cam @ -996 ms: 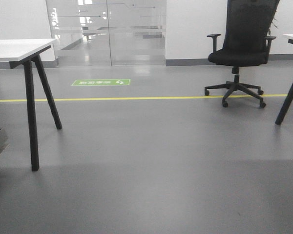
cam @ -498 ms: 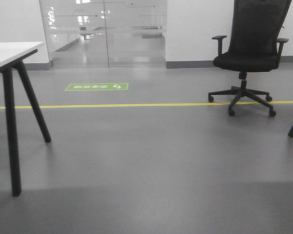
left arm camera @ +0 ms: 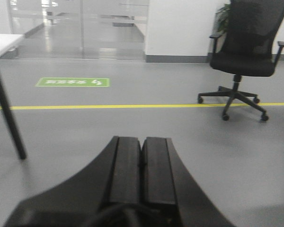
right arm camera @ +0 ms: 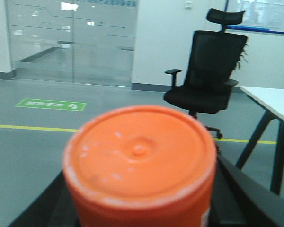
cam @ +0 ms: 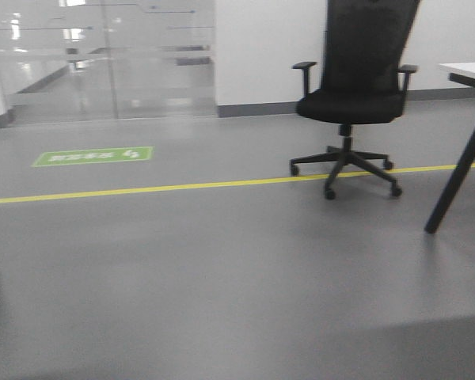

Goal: Grab orange capacitor from left shelf to right conveyor
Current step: 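Drive the base to the red conveyor carrying the cylinder in the right gripper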

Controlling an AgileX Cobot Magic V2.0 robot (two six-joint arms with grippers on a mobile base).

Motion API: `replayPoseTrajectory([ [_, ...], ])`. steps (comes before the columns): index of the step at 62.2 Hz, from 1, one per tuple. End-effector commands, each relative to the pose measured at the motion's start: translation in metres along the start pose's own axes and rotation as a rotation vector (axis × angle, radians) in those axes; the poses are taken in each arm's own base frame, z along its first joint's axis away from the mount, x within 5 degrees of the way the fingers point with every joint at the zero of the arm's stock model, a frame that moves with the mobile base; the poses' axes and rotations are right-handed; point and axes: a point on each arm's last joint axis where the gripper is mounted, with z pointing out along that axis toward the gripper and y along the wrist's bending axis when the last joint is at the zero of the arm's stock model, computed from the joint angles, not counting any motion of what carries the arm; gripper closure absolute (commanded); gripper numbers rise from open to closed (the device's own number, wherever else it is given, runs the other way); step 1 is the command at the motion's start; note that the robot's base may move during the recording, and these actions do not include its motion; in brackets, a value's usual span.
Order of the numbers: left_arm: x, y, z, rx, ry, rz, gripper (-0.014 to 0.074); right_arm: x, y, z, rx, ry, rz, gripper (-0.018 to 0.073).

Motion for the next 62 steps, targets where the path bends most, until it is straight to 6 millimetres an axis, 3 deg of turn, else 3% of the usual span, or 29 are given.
replayPoseTrajectory([
  [1, -0.0102, 0.0002, -0.0015, -0.003, -0.106, -0.003, 0.0723, -0.0178, -0.0001, -0.0015, 0.001, -0.112, -0.016, 0.0452],
  [62, -0.0102, 0.0001, -0.0015, -0.001, -0.106, -0.003, 0.0723, -0.0178, -0.0001, -0.0015, 0.001, -0.112, -0.016, 0.0452],
])
